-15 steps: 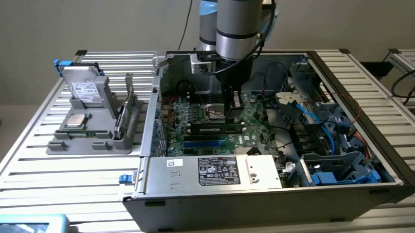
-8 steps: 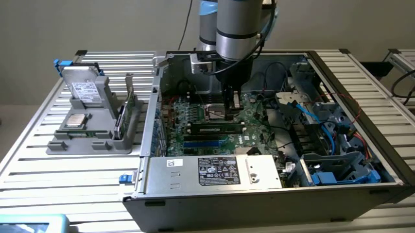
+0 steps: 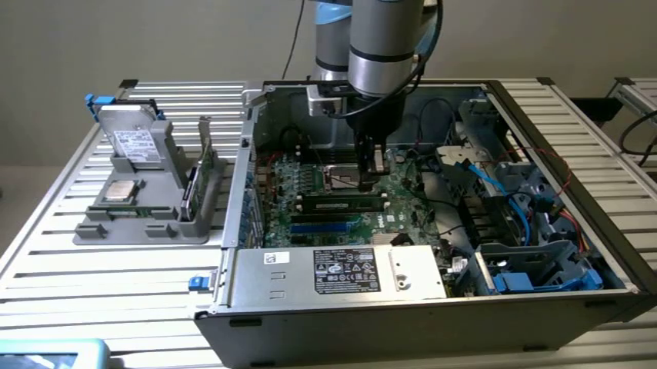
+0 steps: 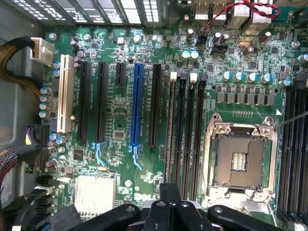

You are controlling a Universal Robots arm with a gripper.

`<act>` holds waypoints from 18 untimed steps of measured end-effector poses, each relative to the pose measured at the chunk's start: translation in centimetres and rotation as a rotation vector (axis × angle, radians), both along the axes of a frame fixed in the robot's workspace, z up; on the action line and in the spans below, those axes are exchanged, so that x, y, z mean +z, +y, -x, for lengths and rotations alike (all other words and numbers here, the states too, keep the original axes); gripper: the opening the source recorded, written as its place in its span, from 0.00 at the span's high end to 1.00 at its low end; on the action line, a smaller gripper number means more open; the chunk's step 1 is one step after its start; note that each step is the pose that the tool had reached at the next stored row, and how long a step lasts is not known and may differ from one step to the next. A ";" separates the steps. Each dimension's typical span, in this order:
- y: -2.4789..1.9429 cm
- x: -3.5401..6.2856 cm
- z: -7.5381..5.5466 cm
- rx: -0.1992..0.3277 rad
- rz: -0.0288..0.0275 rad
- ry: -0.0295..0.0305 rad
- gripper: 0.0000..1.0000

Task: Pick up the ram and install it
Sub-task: 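Press down the ram until it locks into place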

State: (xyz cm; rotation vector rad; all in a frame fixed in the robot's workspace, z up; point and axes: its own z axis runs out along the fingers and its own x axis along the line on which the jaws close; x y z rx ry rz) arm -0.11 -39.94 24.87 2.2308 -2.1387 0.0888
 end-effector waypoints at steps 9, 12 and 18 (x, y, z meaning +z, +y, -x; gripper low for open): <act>-0.01 -0.66 -0.2 -0.006 0.0004 -0.0021 0.89; -0.01 -0.90 -0.3 -0.021 0.0005 -0.0036 0.89; -0.01 -1.22 -0.3 -0.069 0.0007 -0.0059 0.89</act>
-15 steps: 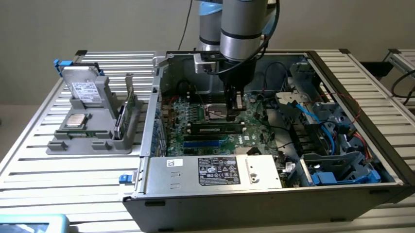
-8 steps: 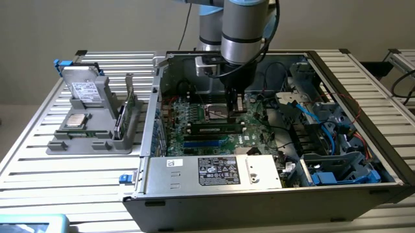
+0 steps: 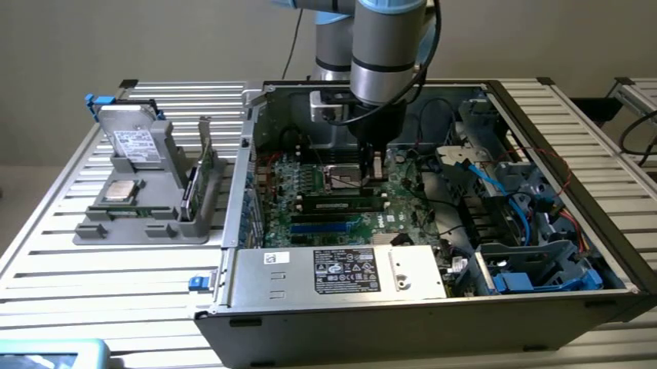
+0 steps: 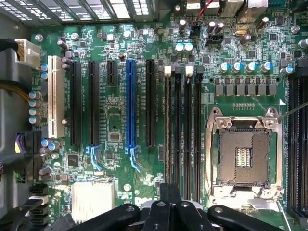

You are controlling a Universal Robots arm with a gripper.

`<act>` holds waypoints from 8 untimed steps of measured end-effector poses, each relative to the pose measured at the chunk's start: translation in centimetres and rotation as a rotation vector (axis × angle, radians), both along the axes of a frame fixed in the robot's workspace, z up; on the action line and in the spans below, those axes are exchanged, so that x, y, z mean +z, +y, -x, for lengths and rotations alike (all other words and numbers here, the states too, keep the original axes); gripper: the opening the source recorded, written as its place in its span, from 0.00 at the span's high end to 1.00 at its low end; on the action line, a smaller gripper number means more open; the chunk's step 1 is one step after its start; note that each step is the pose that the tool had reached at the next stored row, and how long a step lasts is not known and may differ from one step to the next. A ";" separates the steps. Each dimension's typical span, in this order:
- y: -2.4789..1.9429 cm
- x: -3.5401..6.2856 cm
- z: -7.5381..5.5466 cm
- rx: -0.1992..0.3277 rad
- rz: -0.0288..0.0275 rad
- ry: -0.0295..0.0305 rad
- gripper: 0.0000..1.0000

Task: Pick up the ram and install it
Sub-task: 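Press down the ram until it locks into place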

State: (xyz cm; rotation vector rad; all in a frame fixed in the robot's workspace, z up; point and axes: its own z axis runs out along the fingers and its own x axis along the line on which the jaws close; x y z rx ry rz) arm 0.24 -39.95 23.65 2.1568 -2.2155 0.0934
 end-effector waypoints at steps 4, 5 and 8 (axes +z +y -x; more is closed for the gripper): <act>0.01 -0.06 0.0 -0.001 0.0013 -0.0015 0.89; 0.01 -0.08 0.0 -0.001 0.0025 -0.0032 0.89; 0.06 -0.15 0.0 -0.001 0.0101 -0.0090 0.89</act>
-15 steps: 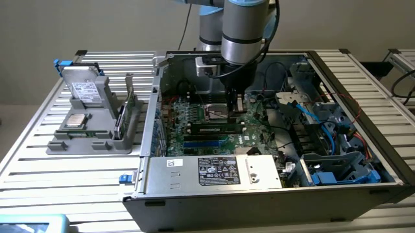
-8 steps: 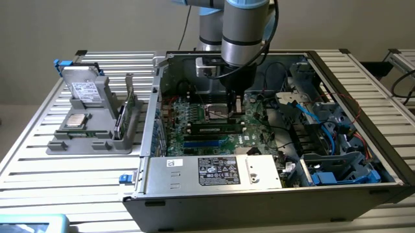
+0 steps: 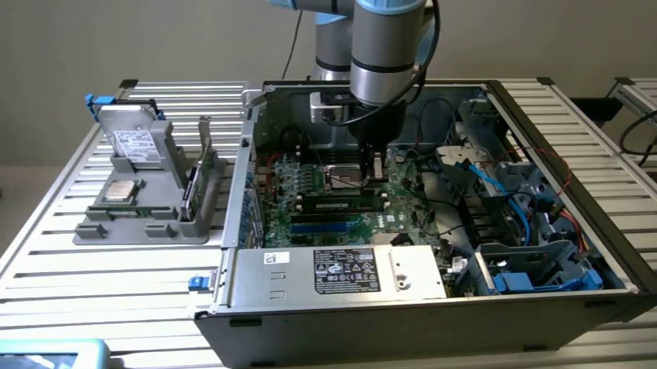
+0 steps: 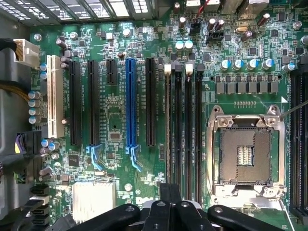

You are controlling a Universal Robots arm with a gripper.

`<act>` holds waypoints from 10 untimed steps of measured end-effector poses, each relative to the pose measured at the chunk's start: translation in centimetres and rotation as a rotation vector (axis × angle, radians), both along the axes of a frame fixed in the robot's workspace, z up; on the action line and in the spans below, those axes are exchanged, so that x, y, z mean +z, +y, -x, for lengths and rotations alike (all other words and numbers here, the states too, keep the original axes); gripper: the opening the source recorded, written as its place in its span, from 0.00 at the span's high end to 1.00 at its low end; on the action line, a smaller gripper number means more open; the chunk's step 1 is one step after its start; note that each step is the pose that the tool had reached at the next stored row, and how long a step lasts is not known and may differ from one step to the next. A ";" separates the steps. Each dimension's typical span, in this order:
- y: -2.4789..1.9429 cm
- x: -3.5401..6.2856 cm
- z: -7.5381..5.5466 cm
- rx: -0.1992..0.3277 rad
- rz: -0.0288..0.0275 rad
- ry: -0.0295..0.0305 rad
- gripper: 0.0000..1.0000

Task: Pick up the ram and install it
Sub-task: 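Press down the ram until it locks into place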

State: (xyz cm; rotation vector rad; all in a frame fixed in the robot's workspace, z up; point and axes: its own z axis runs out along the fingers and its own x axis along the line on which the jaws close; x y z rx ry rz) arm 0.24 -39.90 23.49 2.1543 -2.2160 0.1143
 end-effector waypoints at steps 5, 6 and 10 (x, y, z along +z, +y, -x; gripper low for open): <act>0.29 -0.11 0.0 0.000 0.0058 -0.0007 0.89; 0.33 -0.15 0.1 0.000 0.0068 -0.0008 0.89; 0.35 -0.28 0.1 0.000 0.0116 -0.0020 0.89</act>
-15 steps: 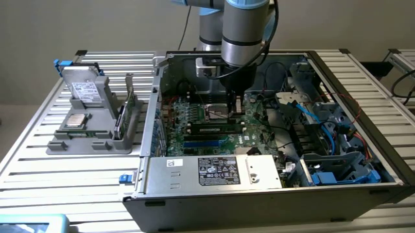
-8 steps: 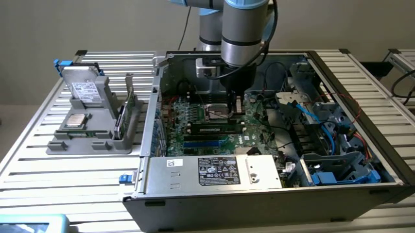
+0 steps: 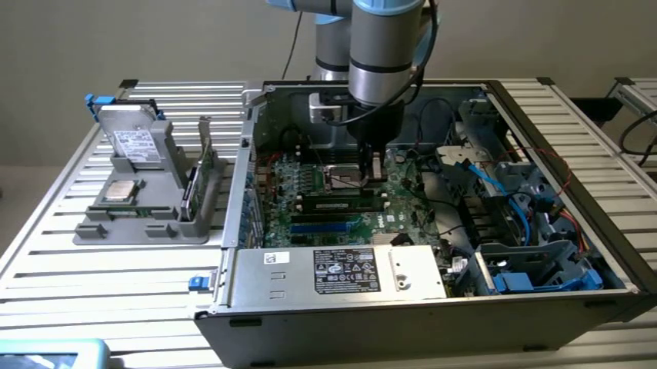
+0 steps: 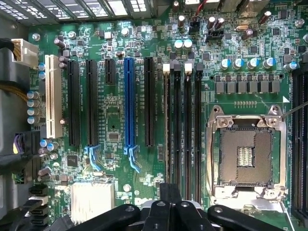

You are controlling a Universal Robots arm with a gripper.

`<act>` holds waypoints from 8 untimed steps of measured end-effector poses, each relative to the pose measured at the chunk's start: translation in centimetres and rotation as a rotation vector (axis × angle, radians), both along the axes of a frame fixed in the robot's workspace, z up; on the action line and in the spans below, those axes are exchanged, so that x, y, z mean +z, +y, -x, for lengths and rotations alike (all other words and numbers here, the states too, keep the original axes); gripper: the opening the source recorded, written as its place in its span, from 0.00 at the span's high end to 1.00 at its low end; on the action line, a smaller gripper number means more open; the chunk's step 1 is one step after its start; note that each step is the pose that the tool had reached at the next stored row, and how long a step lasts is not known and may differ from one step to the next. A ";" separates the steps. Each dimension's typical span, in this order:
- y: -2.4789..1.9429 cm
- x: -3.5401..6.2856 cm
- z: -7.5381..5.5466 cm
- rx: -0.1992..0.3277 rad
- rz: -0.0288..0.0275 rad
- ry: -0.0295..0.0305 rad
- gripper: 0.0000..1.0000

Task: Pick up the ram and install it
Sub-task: 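Press down the ram until it locks into place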

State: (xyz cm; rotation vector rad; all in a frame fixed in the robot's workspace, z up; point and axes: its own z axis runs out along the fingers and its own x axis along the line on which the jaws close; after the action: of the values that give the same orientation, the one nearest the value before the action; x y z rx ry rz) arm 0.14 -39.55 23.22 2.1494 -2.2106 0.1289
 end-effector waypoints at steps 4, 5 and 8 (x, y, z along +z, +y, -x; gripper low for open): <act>0.06 -0.14 0.0 0.000 0.0012 -0.0004 0.89; 0.07 -0.14 0.0 0.000 0.0013 -0.0004 0.89; 0.11 -0.15 0.1 0.000 0.0013 -0.0004 0.89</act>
State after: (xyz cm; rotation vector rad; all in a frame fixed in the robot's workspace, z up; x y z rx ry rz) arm 0.06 -39.44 23.07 2.1489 -2.2102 0.1308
